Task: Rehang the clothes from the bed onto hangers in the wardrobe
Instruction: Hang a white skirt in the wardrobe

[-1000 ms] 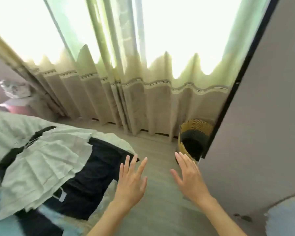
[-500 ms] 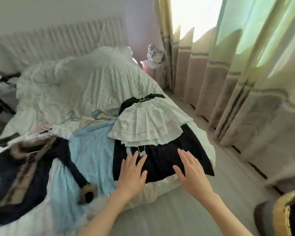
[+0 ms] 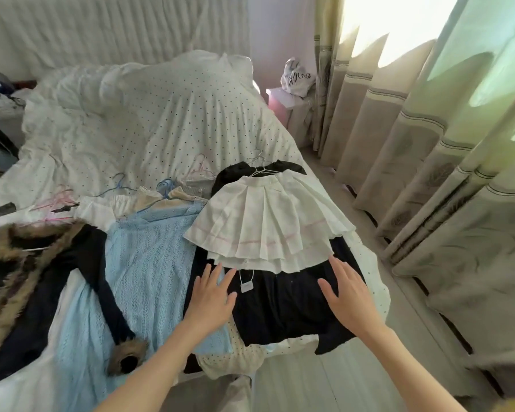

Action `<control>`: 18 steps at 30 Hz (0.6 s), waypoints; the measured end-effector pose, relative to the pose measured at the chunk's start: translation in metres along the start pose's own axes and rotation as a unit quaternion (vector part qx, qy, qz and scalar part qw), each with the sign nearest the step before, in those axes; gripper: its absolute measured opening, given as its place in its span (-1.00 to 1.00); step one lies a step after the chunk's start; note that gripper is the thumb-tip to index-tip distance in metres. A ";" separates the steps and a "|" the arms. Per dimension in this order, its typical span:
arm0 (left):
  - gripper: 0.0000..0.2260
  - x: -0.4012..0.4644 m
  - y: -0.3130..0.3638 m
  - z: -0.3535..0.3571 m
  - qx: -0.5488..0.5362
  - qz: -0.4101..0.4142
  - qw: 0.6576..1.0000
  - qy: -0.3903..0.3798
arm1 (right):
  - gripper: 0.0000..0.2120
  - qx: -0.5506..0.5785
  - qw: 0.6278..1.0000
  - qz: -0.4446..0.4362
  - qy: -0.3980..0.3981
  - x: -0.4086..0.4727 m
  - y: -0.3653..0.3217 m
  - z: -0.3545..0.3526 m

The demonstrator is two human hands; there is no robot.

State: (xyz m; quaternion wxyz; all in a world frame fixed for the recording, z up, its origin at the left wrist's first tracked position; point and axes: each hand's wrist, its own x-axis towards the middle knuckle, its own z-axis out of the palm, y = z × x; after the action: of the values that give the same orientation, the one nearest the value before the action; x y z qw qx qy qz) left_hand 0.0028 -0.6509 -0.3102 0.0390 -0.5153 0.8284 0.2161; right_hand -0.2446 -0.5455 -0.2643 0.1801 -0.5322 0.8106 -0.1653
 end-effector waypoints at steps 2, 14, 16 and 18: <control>-0.51 0.037 -0.010 0.003 -0.006 -0.004 1.000 -0.012 | -0.45 -0.011 1.000 0.005 -0.002 0.037 0.002 0.006; -0.50 0.224 -0.061 -0.020 -0.019 -0.030 0.997 -0.075 | -0.46 -0.056 0.996 0.041 -0.063 0.232 0.008 0.031; -0.50 0.249 -0.067 -0.021 -0.020 -0.032 0.997 -0.071 | -0.47 -0.069 0.994 0.037 -0.073 0.265 0.017 0.036; -0.50 0.278 -0.073 -0.023 -0.018 -0.039 0.997 -0.069 | -0.47 -0.078 0.993 0.025 -0.080 0.302 0.027 0.040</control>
State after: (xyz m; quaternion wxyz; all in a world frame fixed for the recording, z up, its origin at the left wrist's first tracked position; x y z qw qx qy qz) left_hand -0.0593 -0.9198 -0.3928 0.0954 -0.5317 0.7989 0.2646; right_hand -0.3592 -0.8164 -0.3471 0.2058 -0.5356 0.8172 -0.0539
